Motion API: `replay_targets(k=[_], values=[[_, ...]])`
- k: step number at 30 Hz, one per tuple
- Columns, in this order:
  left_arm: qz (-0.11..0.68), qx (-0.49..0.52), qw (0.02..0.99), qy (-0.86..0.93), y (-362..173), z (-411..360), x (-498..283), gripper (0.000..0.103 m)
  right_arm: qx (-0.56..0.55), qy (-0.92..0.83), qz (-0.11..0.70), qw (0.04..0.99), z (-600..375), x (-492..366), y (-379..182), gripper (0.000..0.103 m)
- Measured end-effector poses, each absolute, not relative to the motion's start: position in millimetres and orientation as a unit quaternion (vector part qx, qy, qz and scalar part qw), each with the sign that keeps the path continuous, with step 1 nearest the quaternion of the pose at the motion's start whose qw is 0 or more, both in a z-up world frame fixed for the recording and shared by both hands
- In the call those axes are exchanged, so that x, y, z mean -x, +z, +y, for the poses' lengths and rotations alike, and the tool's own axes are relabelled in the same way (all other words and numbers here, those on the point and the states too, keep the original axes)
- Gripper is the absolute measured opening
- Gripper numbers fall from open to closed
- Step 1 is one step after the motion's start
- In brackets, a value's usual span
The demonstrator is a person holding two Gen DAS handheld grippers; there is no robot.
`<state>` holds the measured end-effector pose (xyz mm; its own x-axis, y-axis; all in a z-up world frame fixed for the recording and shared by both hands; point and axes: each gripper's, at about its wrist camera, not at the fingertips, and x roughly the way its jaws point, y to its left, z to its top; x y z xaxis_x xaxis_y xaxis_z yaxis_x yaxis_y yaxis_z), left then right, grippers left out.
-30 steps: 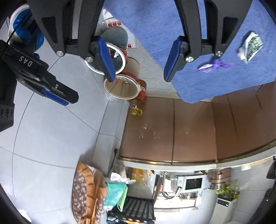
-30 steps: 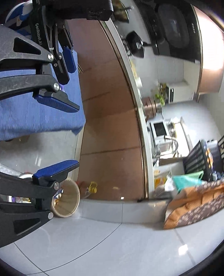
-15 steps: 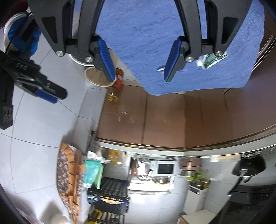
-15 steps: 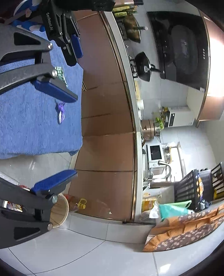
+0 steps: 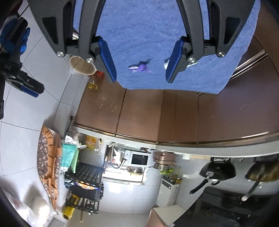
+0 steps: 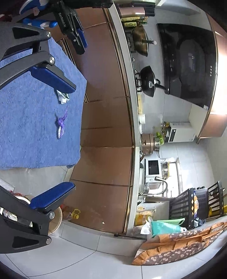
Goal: Collect trash
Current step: 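Move both open tools back over the remaining trash on the towel, then grasp the green milk carton with the left tool while the right tool grasps the purple glove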
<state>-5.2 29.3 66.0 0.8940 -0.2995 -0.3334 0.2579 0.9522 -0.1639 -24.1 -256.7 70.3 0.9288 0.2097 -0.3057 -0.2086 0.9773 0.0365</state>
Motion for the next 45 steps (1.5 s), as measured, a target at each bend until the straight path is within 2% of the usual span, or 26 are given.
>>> replay_targets(k=[11,14,27,36,45], values=[[0.196,0.053,0.973,-0.112,46,73,7,0.057,-0.010,0.134,0.148,0.980,-252,17,58,0.103],[0.206,0.055,0.972,-0.096,38,83,5,0.065,-0.009,0.137,0.158,0.978,-249,11,51,0.103],[0.286,0.059,0.950,-0.111,-17,97,-37,0.065,-0.004,0.186,0.256,0.949,-230,-37,2,0.103],[0.336,0.005,0.932,-0.137,-47,71,-91,0.065,-0.007,0.198,0.319,0.927,-224,-94,-40,0.103],[0.383,-0.115,0.900,-0.174,-71,45,-167,0.065,0.027,0.245,0.350,0.904,-211,-160,-63,0.103]])
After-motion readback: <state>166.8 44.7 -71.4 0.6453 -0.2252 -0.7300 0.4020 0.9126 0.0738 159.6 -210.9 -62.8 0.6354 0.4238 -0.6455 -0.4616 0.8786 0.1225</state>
